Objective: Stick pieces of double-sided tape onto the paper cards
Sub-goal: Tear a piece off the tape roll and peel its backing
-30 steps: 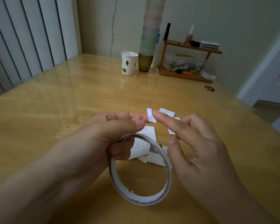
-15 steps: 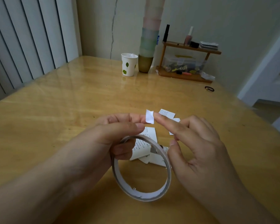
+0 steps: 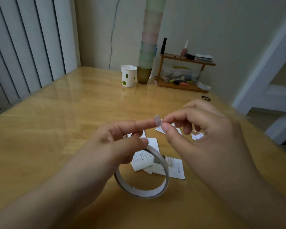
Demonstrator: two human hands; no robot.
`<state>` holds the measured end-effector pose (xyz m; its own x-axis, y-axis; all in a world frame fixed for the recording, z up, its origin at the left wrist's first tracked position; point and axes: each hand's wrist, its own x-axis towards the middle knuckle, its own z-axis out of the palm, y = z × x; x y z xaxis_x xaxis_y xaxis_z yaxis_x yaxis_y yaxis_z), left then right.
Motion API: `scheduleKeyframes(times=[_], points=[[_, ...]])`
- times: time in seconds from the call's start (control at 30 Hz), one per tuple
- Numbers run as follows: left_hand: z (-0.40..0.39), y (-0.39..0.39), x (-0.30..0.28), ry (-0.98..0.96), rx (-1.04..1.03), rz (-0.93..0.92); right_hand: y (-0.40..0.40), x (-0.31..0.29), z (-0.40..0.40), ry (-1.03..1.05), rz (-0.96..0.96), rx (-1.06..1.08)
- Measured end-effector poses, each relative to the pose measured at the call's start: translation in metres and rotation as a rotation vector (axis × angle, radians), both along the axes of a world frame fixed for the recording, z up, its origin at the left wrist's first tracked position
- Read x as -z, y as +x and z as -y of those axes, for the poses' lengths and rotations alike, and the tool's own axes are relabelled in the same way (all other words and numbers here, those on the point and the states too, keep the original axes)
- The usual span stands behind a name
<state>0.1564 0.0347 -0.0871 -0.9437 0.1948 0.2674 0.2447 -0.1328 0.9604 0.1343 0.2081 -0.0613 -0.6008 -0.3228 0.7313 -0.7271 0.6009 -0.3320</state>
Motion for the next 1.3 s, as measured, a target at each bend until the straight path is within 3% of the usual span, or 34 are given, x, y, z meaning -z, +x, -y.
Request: scheduleKeyframes(times=[0.3,0.73,1.1,1.3], points=[[-0.001,0.003,-0.004,-0.108,-0.063,-0.080,-0.009,0.013,0.017,-0.123,-0.068,0.069],[-0.010,0.003,0.009,-0.466,-0.177,-0.329,-0.004,0.028,0.007,-0.114,-0.123,0.123],[-0.007,0.003,0.012,-0.360,-0.132,-0.314,-0.007,0.025,0.003,-0.126,-0.073,0.053],[-0.009,0.003,0.011,-0.449,-0.152,-0.389,-0.005,0.027,0.006,-0.144,-0.088,0.084]])
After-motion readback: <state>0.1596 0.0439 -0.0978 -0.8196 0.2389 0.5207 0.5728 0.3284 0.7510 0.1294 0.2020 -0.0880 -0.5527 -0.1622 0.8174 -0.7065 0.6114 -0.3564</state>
